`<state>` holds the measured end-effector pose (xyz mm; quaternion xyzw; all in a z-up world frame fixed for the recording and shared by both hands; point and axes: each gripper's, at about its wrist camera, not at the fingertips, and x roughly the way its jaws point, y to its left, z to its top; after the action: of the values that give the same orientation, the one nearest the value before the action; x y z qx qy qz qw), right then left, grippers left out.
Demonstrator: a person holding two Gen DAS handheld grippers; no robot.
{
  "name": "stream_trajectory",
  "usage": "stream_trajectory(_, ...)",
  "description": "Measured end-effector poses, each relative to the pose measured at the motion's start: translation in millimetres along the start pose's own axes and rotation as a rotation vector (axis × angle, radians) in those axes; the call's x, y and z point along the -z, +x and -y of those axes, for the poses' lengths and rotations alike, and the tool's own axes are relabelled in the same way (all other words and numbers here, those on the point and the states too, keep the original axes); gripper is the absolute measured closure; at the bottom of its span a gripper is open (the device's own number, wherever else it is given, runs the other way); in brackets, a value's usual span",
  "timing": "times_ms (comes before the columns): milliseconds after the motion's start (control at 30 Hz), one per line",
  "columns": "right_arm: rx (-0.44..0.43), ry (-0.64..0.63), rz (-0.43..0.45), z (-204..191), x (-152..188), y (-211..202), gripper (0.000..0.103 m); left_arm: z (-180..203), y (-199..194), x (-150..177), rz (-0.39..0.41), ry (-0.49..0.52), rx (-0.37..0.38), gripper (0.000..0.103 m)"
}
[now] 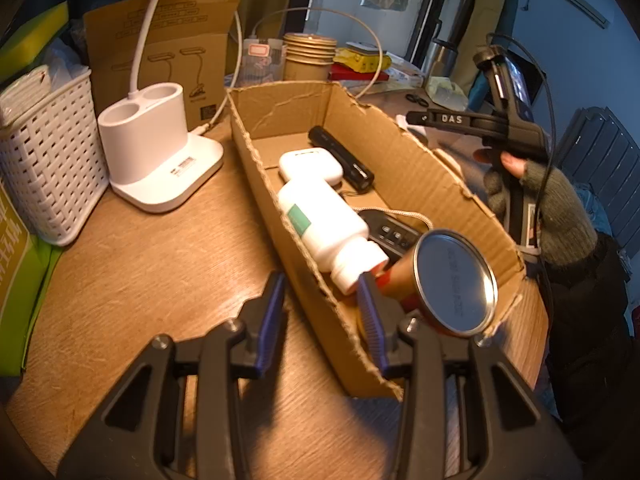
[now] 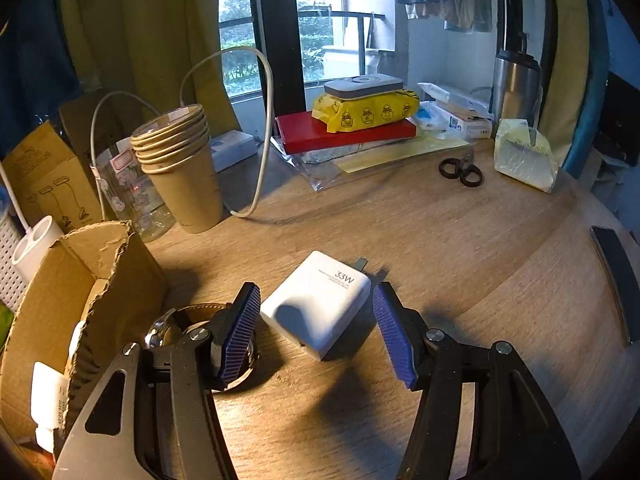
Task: Organize rigid objects
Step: 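Move the right gripper to the white charger and close on it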
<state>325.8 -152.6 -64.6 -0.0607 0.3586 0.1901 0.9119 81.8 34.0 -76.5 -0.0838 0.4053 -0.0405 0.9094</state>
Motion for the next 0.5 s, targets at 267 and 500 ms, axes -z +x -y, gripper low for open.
stream_trajectory(267, 0.021, -0.020, -0.022, -3, -1, 16, 0.040, 0, 0, 0, 0.000, 0.000, 0.000, 0.063)
stream_trajectory(500, 0.042, -0.054, -0.034, -11, -3, 23, 0.040, -1, 0, 0, 0.000, 0.000, 0.001, 0.063)
